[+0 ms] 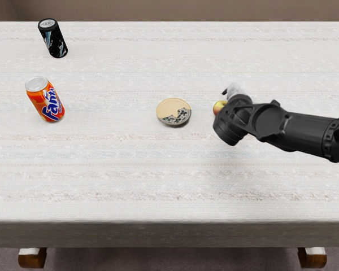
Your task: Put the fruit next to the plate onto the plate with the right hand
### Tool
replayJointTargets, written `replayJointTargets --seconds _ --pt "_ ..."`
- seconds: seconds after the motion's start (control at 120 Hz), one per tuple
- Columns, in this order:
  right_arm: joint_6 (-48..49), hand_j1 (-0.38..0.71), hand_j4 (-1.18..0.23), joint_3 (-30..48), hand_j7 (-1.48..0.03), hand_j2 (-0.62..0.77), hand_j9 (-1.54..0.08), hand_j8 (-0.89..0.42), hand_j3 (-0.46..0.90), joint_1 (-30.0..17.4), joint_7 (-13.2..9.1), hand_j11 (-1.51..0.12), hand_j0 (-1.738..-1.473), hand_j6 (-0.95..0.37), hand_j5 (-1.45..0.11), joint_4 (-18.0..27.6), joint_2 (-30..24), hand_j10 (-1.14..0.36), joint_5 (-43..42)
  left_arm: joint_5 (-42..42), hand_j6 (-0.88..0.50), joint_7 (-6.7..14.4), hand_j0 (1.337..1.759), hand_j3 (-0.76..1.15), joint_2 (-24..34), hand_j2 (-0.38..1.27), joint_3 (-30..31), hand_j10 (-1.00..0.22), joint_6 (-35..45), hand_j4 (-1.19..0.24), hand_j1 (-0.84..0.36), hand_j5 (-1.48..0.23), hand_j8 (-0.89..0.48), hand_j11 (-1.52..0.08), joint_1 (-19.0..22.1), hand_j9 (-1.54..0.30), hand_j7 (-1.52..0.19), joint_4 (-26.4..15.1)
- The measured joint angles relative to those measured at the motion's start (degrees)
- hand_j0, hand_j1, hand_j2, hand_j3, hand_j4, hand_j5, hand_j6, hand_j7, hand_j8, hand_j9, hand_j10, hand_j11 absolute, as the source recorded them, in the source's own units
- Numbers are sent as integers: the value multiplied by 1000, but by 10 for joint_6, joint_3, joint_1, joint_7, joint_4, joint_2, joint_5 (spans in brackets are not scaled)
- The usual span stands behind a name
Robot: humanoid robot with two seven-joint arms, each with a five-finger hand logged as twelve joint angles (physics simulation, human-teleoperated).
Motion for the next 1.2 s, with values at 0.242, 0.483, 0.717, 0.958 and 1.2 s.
replayJointTargets --seconds 0.242,0.483,0.717,0.958,1.2 --pt "1 302 -596 86 -885 192 -877 -488 0 -27 -2 -961 -1651 -415 -873 -10 -7 -313 0 0 -3 0 1658 0 0 1 0 -3 0 -3 346 -3 -3 -3 0 -3 -3 0" --pt "49 298 -634 236 -1038 369 -1028 -473 0 -56 -2 -1048 -1651 -431 -1065 -25 -84 -691 7 0 -3 0 1658 0 0 1 0 -3 0 -3 347 -3 -3 -3 0 -3 -3 0" --pt "432 321 -600 553 -1095 407 -1083 -436 0 -139 -1 -1083 -1652 -400 -1148 -26 -161 -815 17 0 -3 0 1658 0 0 1 0 -3 0 -3 347 -3 -3 -3 0 -3 -3 0" --pt "554 382 -622 655 -1122 521 -1134 -385 1 -173 -1 -1131 -1654 -354 -1198 -25 -152 -851 15 0 -3 0 1658 0 0 1 0 -3 0 -3 346 -3 -3 -3 0 -3 -3 0" --pt "556 411 -619 592 -1131 571 -1155 -364 1 -126 -1 -1154 -1654 -334 -1211 -126 -61 -858 9 0 -3 0 1658 0 0 1 0 -3 0 -3 346 -3 -3 -3 0 -3 -3 0"
